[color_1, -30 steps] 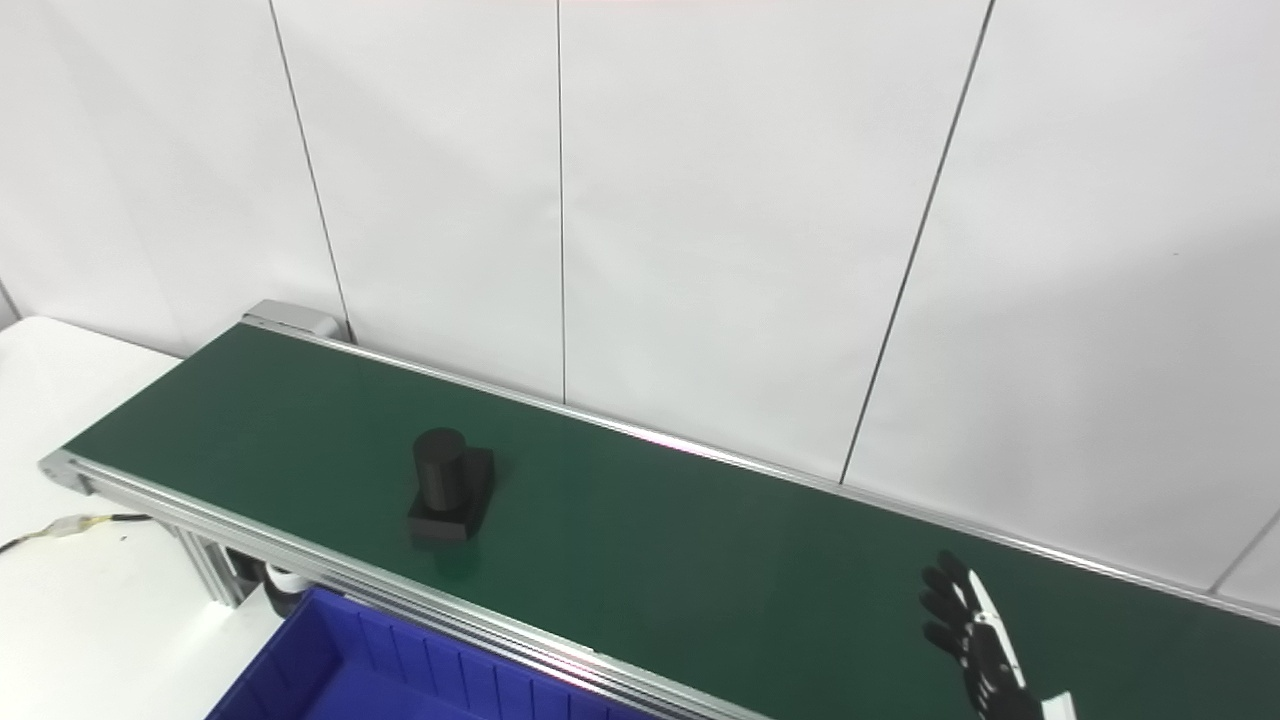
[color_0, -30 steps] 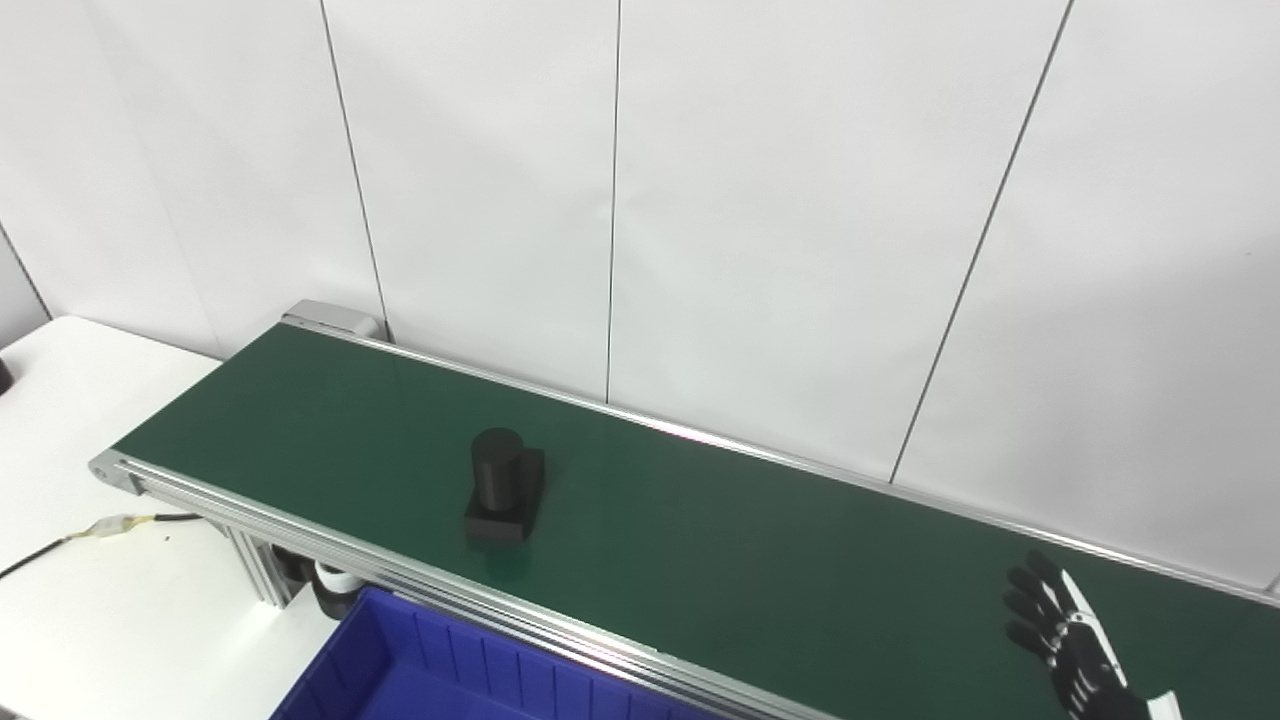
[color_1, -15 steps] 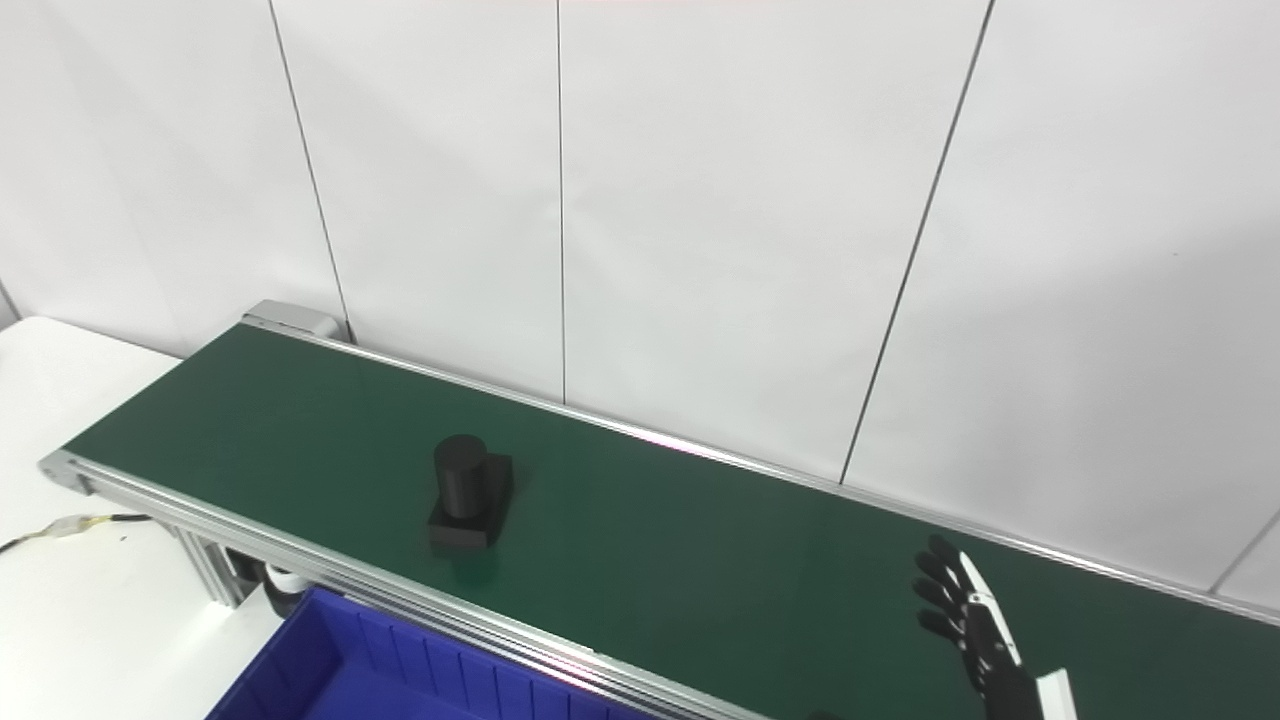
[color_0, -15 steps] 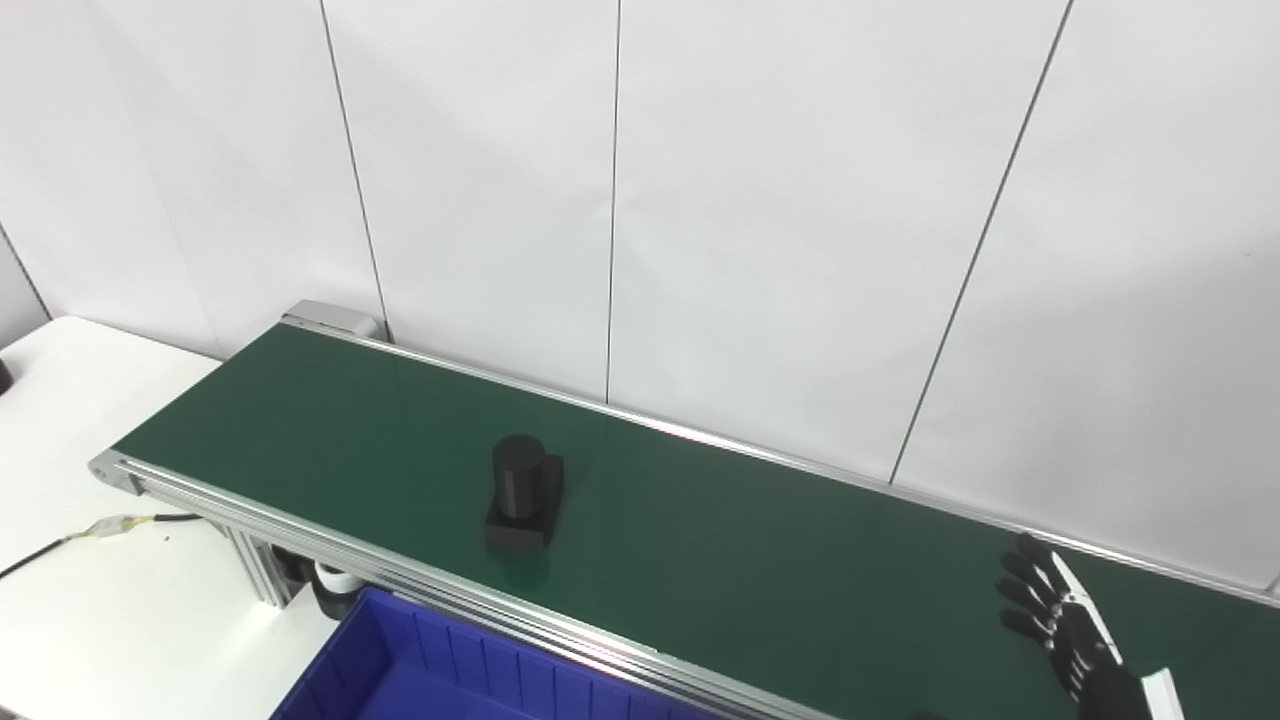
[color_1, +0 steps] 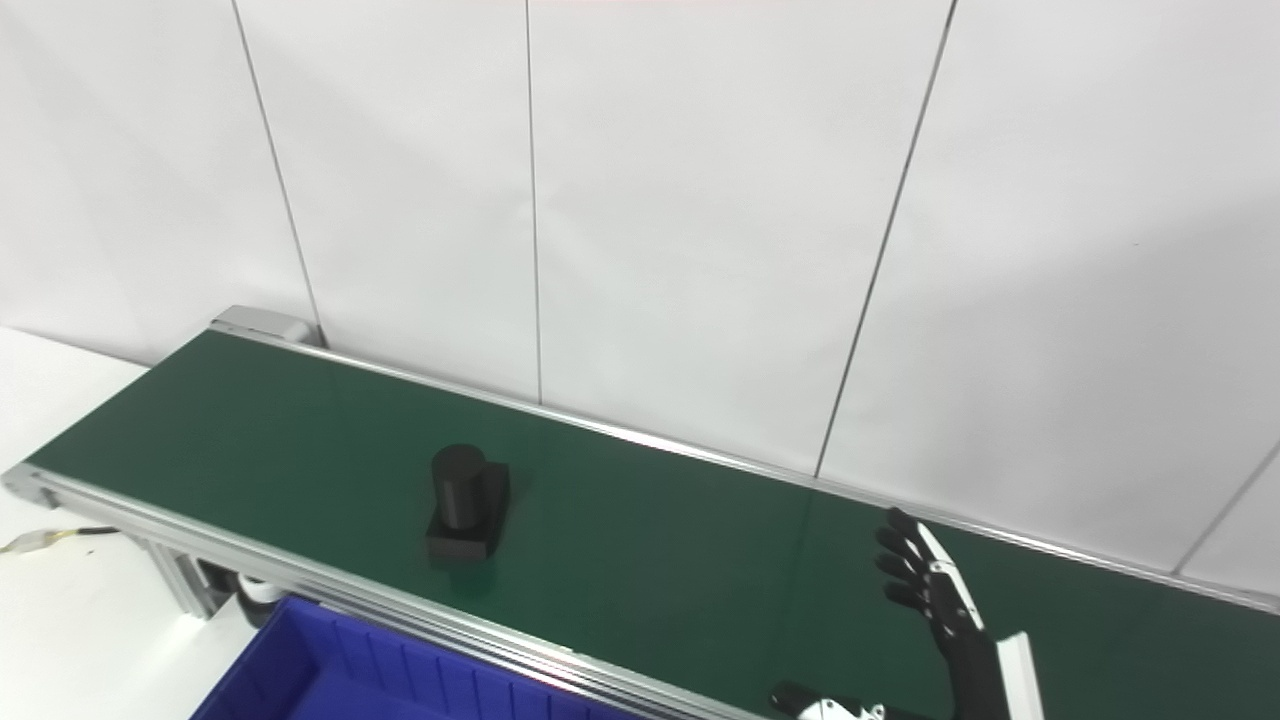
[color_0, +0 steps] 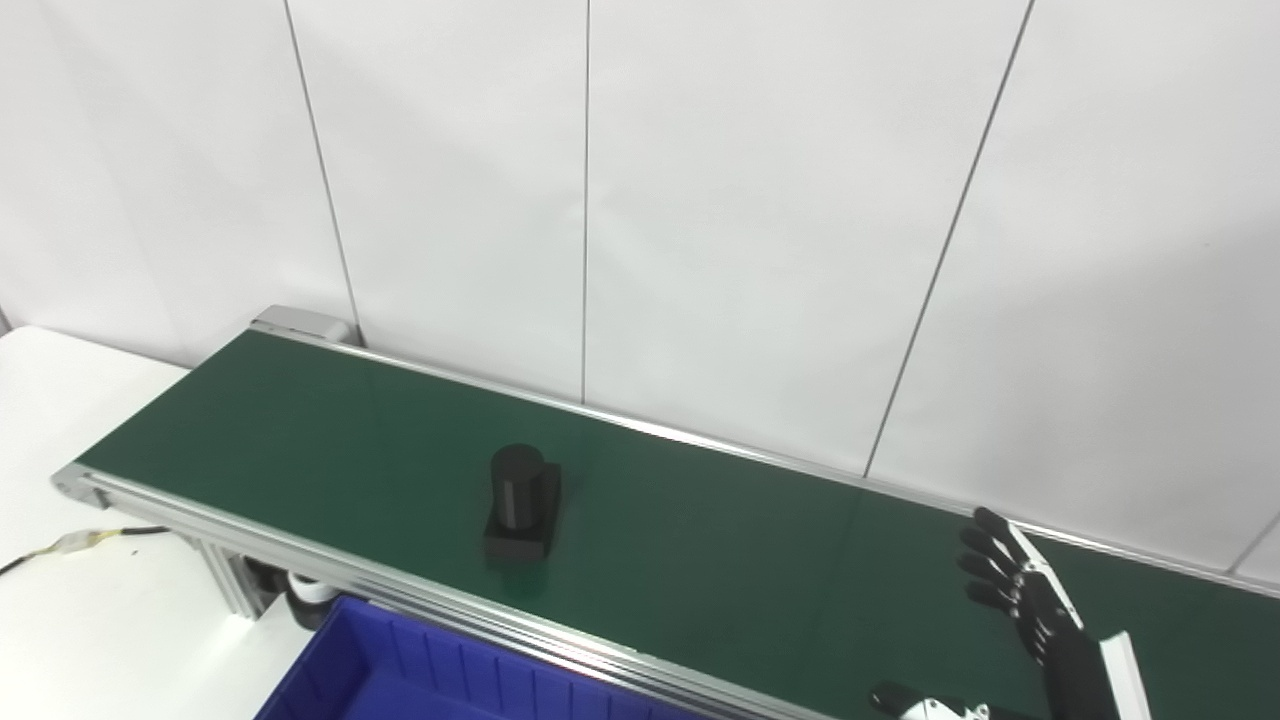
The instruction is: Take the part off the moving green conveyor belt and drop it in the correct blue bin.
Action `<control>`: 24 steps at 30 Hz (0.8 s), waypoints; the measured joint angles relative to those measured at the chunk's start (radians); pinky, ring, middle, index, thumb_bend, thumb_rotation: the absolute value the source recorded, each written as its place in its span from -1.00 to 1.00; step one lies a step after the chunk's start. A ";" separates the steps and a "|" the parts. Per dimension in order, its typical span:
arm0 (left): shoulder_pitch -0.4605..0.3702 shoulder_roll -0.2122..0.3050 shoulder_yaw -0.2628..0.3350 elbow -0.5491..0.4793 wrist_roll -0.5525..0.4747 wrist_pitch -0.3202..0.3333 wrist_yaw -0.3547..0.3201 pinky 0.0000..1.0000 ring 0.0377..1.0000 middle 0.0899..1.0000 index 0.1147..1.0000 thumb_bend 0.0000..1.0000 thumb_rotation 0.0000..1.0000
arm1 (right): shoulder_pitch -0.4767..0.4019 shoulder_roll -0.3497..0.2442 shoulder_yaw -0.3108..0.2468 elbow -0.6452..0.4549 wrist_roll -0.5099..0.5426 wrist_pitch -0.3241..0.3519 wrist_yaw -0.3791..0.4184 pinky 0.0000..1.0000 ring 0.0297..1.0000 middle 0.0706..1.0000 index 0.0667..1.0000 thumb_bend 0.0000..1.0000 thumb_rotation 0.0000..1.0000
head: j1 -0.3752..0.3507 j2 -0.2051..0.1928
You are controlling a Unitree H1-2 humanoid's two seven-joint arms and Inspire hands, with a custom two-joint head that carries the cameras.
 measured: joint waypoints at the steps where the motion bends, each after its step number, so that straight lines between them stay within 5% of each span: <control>1: 0.000 0.002 0.000 -0.001 0.000 0.000 0.000 0.34 0.52 0.56 0.44 0.98 -0.94 | -0.005 0.000 -0.002 0.000 0.001 0.000 0.000 0.58 0.63 0.69 0.78 0.82 -0.50 | -0.008 0.005; 24: 0.001 0.012 0.019 -0.007 -0.034 0.000 -0.040 0.41 0.56 0.59 0.49 0.95 -0.83 | -0.109 0.016 0.012 0.105 -0.055 0.041 -0.001 0.68 0.70 0.74 0.81 0.80 -0.38 | -0.163 0.025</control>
